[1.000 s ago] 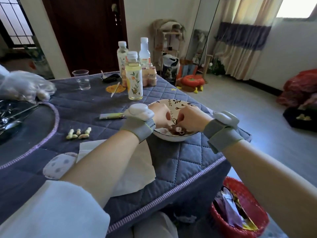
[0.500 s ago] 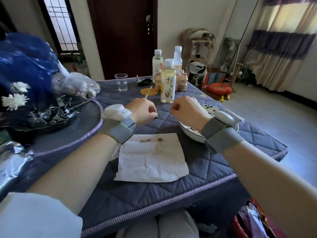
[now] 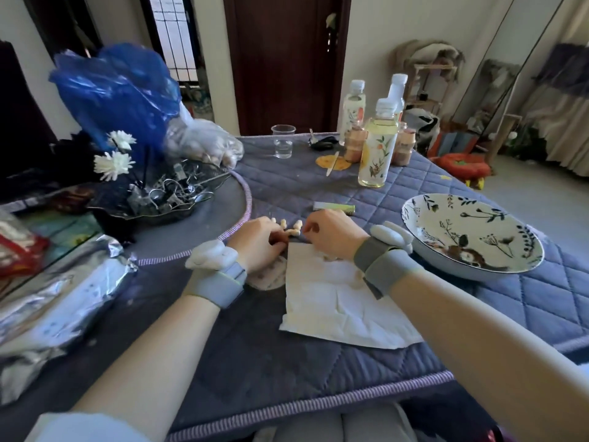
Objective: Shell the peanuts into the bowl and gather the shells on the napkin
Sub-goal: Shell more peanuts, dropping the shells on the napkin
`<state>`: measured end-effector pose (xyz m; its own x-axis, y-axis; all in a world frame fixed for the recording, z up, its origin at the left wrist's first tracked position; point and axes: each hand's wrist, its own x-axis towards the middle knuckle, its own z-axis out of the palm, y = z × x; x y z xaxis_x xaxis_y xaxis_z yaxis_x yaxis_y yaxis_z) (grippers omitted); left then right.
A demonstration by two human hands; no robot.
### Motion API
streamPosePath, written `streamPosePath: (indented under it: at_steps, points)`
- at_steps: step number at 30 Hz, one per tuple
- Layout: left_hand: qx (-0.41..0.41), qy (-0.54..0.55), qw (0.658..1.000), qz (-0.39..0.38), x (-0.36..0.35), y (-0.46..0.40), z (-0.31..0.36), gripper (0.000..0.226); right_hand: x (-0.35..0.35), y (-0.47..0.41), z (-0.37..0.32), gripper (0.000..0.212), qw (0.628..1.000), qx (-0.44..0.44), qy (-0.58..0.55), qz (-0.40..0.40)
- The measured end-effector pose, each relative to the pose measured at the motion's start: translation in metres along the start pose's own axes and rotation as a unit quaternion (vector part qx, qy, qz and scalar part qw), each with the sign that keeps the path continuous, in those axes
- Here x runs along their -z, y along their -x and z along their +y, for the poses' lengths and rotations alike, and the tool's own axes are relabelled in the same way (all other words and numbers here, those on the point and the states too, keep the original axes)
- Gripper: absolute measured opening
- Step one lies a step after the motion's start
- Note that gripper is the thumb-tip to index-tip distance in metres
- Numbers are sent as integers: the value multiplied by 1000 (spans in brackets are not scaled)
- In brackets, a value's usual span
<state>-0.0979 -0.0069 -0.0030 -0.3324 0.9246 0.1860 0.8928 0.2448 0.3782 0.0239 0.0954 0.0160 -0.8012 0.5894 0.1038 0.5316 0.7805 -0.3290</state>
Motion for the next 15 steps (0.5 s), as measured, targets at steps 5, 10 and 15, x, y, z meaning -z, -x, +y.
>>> streamPosePath:
  at_steps: [5, 10, 15]
  points:
    - [-5, 60, 997, 40, -8, 3, -9, 16, -11, -15, -9, 20, 1000, -3, 1, 11]
    - [-6, 85, 995, 54, -12, 3, -11, 17, -15, -20, -11, 18, 1000, 1, 27, 11]
    - [23, 142, 983, 117, -9, 4, -12, 15, -4, -10, -2, 20, 999, 22, -16, 47]
